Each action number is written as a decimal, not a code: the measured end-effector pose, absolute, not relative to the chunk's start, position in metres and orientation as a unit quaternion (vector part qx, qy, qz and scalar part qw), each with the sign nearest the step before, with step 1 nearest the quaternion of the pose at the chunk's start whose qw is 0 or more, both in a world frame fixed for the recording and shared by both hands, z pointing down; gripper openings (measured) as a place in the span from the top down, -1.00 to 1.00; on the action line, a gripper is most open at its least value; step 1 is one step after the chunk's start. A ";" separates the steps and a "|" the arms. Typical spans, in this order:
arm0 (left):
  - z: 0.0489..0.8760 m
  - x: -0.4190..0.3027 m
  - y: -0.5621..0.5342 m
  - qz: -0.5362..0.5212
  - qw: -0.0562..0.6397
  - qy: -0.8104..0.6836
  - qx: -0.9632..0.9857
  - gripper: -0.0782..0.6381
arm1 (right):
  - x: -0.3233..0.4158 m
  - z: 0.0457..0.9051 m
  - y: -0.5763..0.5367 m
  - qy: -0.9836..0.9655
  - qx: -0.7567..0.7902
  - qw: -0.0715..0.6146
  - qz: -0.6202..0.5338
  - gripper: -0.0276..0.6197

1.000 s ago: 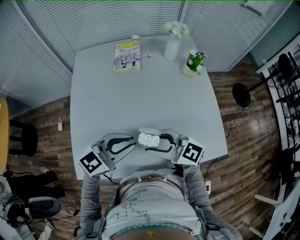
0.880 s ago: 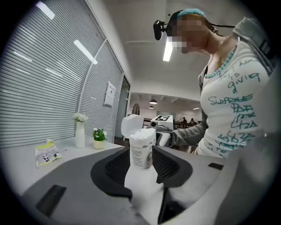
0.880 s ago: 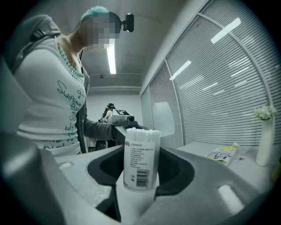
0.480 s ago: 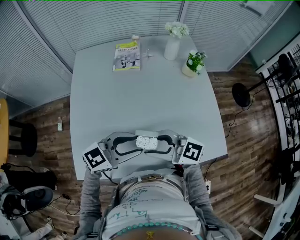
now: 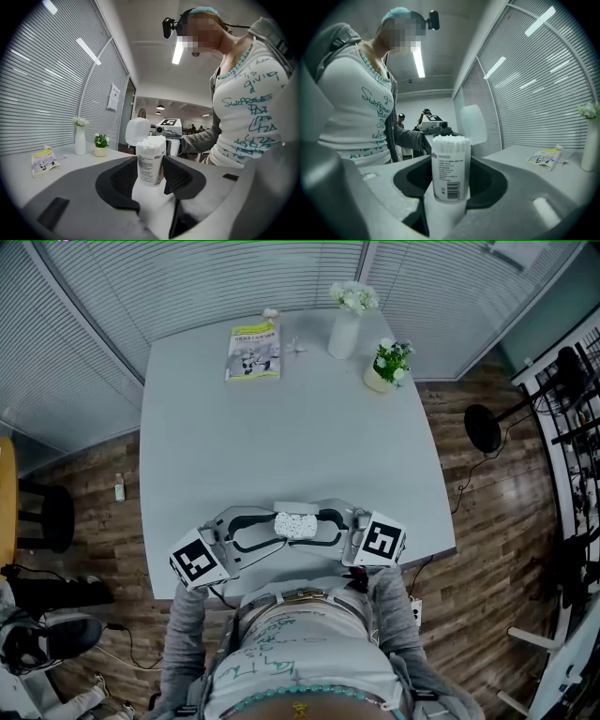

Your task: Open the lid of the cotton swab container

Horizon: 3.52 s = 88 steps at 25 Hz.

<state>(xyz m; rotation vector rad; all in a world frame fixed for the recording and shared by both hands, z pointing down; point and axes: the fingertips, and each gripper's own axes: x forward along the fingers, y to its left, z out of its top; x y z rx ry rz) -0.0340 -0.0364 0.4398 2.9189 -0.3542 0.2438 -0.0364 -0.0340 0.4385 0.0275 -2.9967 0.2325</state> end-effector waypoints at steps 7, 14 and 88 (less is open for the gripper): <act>0.444 -0.040 -0.039 0.106 0.078 -0.145 0.981 0.34 | -0.042 0.448 -0.038 -0.994 0.022 0.095 0.050 0.30; 0.437 -0.042 -0.037 0.101 0.096 -0.153 0.978 0.35 | -0.044 0.443 -0.035 -0.995 0.002 0.081 0.055 0.30; 0.678 -0.061 -0.071 0.262 0.173 -0.228 0.921 0.28 | -0.052 0.693 -0.056 -0.924 -0.091 0.366 0.061 -0.12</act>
